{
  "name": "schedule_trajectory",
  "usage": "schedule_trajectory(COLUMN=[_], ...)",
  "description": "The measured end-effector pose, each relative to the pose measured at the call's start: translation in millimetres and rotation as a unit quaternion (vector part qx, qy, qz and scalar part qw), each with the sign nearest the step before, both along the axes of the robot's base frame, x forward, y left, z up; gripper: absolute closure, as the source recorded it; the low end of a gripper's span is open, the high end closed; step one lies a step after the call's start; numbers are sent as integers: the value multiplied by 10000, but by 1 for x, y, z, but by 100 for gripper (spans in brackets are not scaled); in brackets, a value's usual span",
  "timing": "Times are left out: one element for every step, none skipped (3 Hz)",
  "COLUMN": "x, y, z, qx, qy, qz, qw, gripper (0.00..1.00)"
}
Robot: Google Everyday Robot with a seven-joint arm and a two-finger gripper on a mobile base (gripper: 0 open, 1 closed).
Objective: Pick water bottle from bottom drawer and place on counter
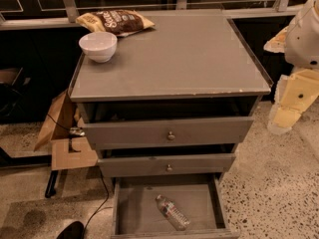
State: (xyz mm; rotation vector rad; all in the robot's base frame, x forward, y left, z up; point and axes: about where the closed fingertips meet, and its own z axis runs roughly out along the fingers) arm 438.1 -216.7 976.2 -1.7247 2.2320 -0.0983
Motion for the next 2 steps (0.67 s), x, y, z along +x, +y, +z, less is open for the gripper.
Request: schedule_trajectory(x=[0, 0], y=[0, 0], z=[0, 0], qx=[0, 0], qy=[0, 0], qz=[0, 0], qw=[10000, 10000], gripper=[0, 17])
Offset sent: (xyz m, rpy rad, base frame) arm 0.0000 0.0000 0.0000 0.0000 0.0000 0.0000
